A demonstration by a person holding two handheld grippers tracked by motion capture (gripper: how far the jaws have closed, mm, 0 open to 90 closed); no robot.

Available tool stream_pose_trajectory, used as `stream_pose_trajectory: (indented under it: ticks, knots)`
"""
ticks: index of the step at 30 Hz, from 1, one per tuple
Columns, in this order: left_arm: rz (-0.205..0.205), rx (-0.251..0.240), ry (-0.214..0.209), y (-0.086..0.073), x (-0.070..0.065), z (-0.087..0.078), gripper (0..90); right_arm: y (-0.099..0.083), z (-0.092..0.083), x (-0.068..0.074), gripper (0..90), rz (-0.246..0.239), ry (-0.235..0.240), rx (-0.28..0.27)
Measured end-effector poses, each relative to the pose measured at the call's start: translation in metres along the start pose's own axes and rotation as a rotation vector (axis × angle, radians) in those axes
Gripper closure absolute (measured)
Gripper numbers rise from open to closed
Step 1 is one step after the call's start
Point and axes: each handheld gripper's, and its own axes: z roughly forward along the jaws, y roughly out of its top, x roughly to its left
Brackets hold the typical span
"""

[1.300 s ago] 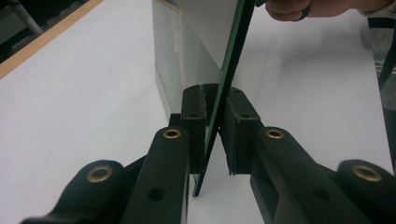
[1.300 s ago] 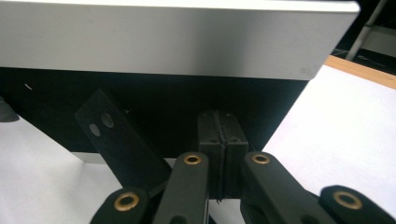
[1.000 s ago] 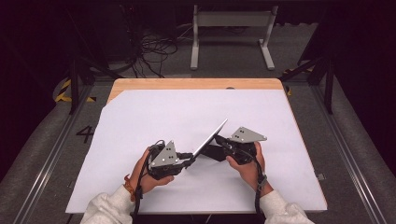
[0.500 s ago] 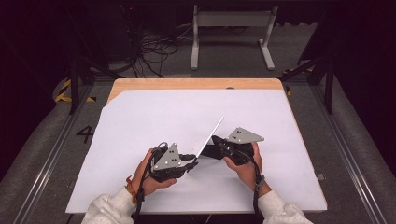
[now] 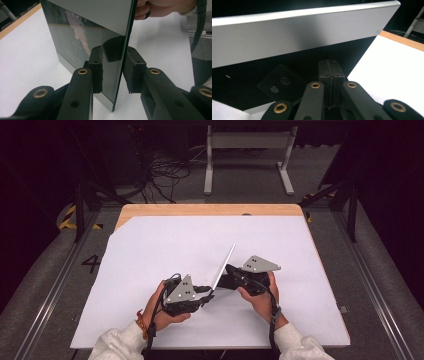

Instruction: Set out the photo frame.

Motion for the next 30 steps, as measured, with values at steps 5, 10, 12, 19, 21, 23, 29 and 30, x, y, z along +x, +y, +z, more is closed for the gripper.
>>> stream_pose_trajectory:
  ticks: [5,10,12,19,21,23,29,30]
  knots:
    - [0.006,0.004,-0.001,0.000,0.000,-0.001,70.4,0.000,-0.001,0.000,90.0,-0.010,-0.002,0.002]
    - [0.018,0.007,-0.019,-0.003,-0.001,-0.012,73.2,0.000,-0.008,-0.002,89.7,-0.018,-0.004,-0.006]
    - [0.022,0.015,-0.020,-0.006,0.000,-0.018,76.0,0.000,-0.010,-0.005,90.0,-0.013,-0.005,-0.010]
    - [-0.035,0.023,-0.012,-0.014,0.009,-0.012,87.6,0.002,-0.008,-0.014,90.0,0.021,-0.014,-0.019]
    - [-0.032,0.031,-0.026,-0.014,0.008,-0.006,87.8,0.003,-0.006,-0.013,90.0,0.028,0.004,-0.035]
    - [-0.019,0.041,-0.023,-0.013,0.005,-0.003,88.9,0.004,-0.003,-0.010,90.0,0.019,0.011,-0.035]
    - [-0.029,0.034,-0.035,-0.012,0.004,-0.002,89.6,0.004,0.002,-0.011,90.0,0.028,0.018,-0.034]
    - [-0.027,0.032,-0.036,-0.012,0.003,-0.002,89.8,0.004,0.003,-0.011,90.0,0.026,0.020,-0.031]
